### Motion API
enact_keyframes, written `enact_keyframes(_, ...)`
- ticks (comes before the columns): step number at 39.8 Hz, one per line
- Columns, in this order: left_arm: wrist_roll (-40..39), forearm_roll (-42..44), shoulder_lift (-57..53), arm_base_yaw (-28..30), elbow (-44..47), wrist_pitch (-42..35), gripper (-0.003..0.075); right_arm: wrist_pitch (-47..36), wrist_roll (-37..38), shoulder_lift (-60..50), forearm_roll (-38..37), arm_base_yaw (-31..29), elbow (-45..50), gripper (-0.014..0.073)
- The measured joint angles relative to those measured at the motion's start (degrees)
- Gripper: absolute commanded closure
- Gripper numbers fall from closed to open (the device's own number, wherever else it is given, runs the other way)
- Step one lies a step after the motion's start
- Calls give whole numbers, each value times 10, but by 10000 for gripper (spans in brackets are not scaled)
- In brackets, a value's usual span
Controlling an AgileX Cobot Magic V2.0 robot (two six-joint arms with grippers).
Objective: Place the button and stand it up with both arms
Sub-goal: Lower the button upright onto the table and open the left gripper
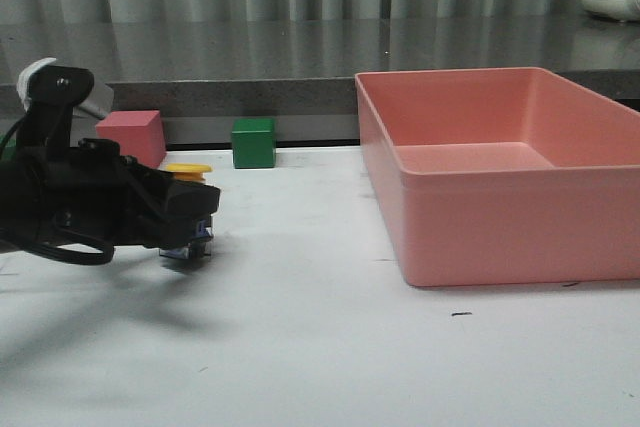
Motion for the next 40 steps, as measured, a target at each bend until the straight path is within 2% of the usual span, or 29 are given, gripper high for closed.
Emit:
enact_keyframes(9,11,-3,2,0,0,-6,471,0,0,0,0,0,0,663)
enact_keyframes(17,31,-3,2,0,0,-2,395,0,0,0,0,0,0,663)
enact_keyframes(26,36,-3,2,0,0,-2,377,0,0,0,0,0,0,663)
enact_keyframes(34,37,8,2,0,0,-1,237,0,0,0,0,0,0,663)
enact_keyframes(40,37,11,2,0,0,-1,204,0,0,0,0,0,0,663)
